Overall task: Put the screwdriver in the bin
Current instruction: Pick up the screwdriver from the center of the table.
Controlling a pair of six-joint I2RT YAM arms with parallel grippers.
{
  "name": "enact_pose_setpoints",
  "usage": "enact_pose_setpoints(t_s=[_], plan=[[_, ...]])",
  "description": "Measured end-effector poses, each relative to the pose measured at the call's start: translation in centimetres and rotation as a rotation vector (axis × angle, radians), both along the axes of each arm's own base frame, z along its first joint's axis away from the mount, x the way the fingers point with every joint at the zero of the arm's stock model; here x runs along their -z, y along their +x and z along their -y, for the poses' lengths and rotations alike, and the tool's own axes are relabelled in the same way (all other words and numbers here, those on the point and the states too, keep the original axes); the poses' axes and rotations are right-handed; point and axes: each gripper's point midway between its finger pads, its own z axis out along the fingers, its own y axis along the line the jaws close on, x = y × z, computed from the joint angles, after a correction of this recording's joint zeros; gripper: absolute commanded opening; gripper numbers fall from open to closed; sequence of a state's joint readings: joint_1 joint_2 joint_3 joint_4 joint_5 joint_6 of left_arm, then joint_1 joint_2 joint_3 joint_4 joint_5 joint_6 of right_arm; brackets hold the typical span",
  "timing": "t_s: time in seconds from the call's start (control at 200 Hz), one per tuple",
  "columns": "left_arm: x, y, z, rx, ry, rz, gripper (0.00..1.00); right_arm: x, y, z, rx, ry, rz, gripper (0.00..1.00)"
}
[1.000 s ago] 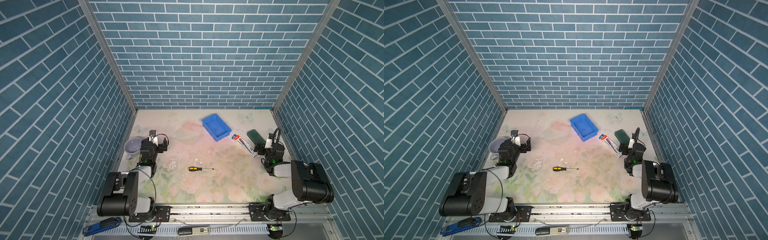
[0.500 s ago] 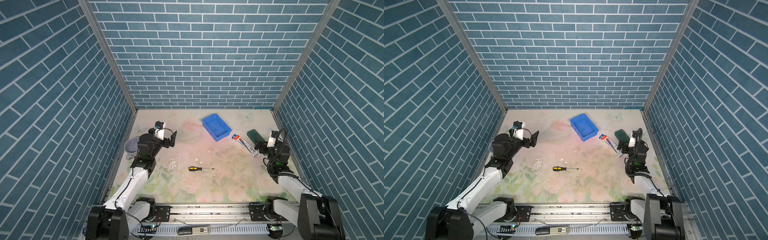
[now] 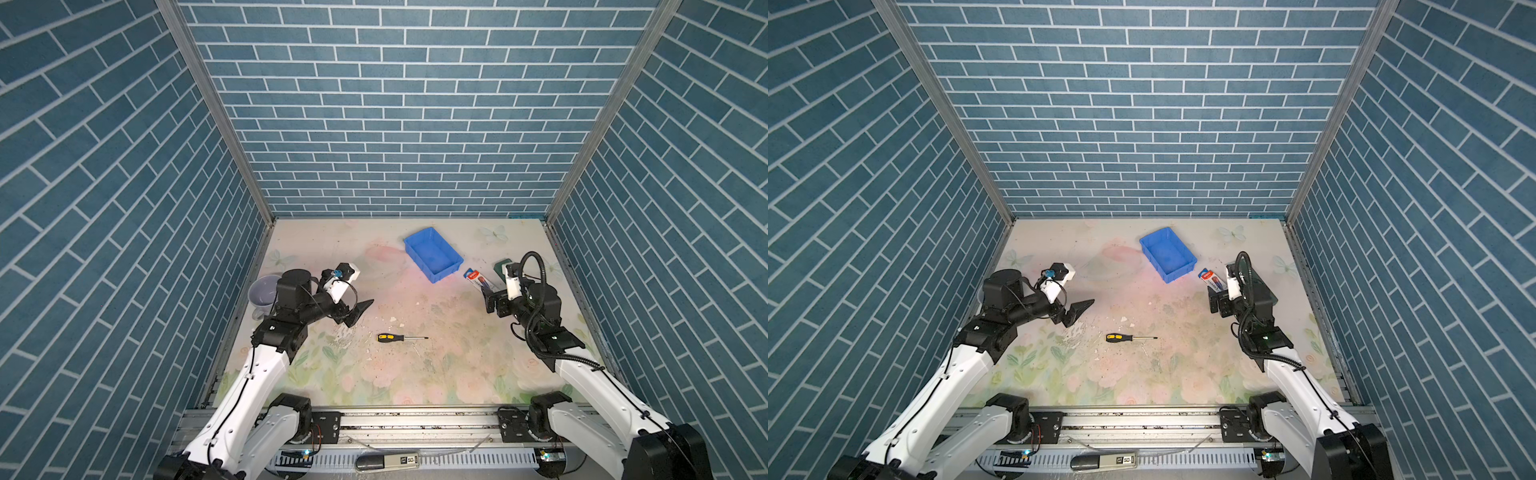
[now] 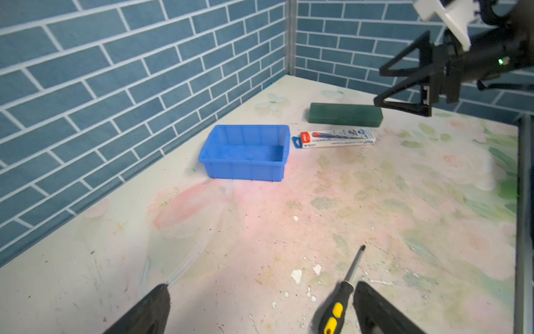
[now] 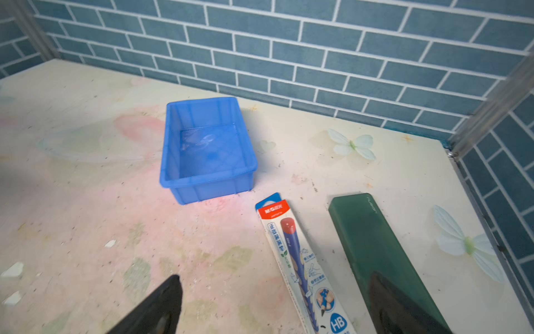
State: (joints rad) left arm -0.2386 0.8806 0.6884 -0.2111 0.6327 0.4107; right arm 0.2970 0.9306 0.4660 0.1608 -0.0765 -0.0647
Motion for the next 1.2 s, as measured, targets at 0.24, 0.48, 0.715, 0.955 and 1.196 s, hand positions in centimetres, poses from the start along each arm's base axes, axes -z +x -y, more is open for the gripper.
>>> enact_pose_setpoints(t_s=[0.24, 0.48, 0.715, 0.955, 1.196], plan=[[6.4, -4.0, 3.6, 0.249, 0.27, -0.065, 1.0, -0.2, -2.9, -4.2, -0.242, -0.052, -0.093, 0.99], [12.0, -5.4, 4.6, 0.39, 0.508, -0.159, 0.98, -0.9, -6.4, -6.9, -0.425, -0.053, -0.163, 0.99], [13.7, -3.8, 6.0, 0.427, 0.574, -0.202, 0.89, -0.1, -7.8, -7.3, -0.475, -0.056, -0.222, 0.99], [16.8, -2.8, 7.0, 0.46, 0.63, -0.282, 0.74, 0.0, -8.3, -7.5, -0.493, -0.049, -0.235, 0.99], [19.6, -3.5, 6.9, 0.483, 0.737, -0.321, 0.65, -0.2, -8.5, -7.3, -0.493, -0.048, -0.23, 0.99]])
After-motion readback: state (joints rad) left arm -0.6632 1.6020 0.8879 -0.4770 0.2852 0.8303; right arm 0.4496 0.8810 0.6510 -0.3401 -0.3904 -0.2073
